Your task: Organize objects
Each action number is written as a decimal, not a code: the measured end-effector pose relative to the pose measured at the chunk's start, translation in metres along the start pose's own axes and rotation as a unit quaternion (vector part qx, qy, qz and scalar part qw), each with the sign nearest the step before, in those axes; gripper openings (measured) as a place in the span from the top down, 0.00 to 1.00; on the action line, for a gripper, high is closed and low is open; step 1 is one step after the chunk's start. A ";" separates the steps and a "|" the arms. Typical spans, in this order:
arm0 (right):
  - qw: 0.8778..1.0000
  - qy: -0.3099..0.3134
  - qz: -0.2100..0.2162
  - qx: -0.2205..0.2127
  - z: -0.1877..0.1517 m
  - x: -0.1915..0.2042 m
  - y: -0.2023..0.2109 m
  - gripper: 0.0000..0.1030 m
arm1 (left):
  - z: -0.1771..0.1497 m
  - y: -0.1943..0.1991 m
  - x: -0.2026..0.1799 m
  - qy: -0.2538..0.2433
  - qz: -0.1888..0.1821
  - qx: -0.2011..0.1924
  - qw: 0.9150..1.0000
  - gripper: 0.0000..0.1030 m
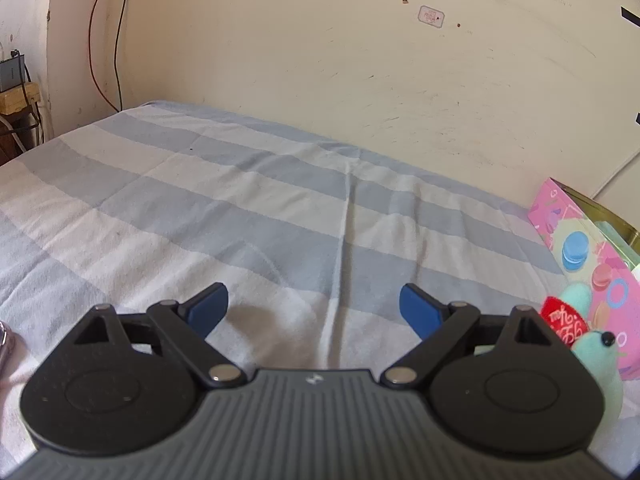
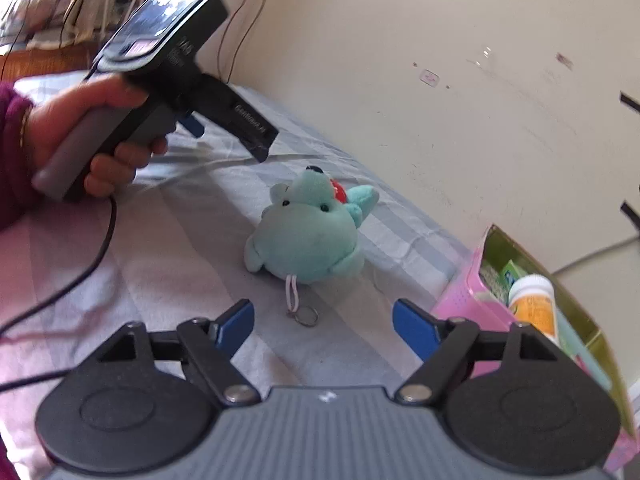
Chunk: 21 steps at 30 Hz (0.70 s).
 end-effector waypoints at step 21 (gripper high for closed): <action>0.974 -0.217 0.050 0.043 -0.040 -0.028 -0.016 0.18 | 0.001 -0.003 0.004 0.018 -0.012 0.007 1.000 0.09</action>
Point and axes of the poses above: each gripper's, at about its wrist camera, not at the fingertips, and y roughly against the way its jaws point, x to its left, z to its top, the point moved 9 cm from there along -y, roughly the way its jaws point, and after that the axes turned 5 degrees about -z, right-handed, at the moved point
